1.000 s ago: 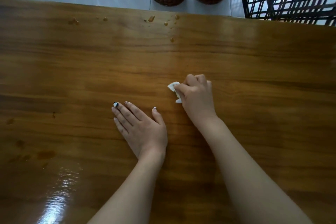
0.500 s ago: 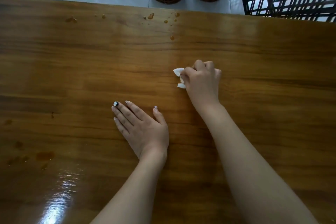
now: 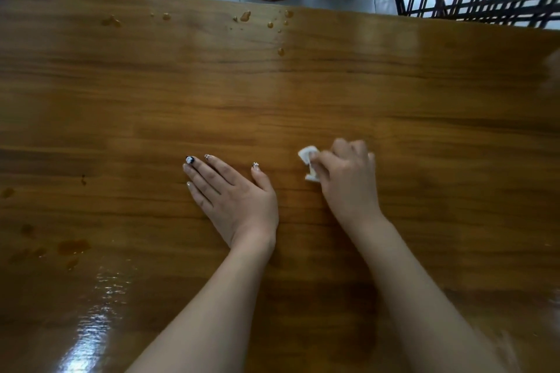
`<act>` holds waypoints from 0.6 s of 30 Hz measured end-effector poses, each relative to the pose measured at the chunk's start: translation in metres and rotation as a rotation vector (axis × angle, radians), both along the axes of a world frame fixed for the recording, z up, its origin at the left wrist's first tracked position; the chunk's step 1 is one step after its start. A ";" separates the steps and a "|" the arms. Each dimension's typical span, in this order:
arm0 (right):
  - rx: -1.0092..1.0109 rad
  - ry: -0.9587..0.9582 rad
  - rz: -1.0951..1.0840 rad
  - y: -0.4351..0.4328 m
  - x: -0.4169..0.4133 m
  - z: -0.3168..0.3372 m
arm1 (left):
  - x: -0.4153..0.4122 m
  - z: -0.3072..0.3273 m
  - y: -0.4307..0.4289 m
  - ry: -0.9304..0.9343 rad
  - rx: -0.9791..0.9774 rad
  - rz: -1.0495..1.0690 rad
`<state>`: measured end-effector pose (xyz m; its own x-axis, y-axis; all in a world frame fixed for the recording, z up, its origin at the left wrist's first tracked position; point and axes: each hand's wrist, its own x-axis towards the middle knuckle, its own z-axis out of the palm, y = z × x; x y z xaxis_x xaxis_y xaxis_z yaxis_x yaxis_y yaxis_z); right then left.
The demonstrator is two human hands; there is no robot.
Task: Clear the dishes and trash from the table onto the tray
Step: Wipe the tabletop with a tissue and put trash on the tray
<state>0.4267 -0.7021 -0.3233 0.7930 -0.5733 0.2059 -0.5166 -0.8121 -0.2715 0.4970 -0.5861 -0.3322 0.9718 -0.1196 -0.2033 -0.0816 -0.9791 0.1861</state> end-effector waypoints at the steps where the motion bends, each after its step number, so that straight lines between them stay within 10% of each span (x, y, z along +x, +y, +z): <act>1: 0.007 -0.005 0.005 0.010 -0.018 0.000 | -0.001 0.000 0.000 0.000 -0.002 -0.001; 18: -0.059 -0.076 -0.117 0.055 -0.052 -0.007 | 0.001 -0.004 0.004 -0.021 -0.032 -0.011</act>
<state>0.3744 -0.6474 -0.3306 0.7025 -0.6460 0.2987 -0.5886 -0.7632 -0.2665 0.4976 -0.5823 -0.3361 0.9744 -0.1367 -0.1783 -0.0970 -0.9718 0.2150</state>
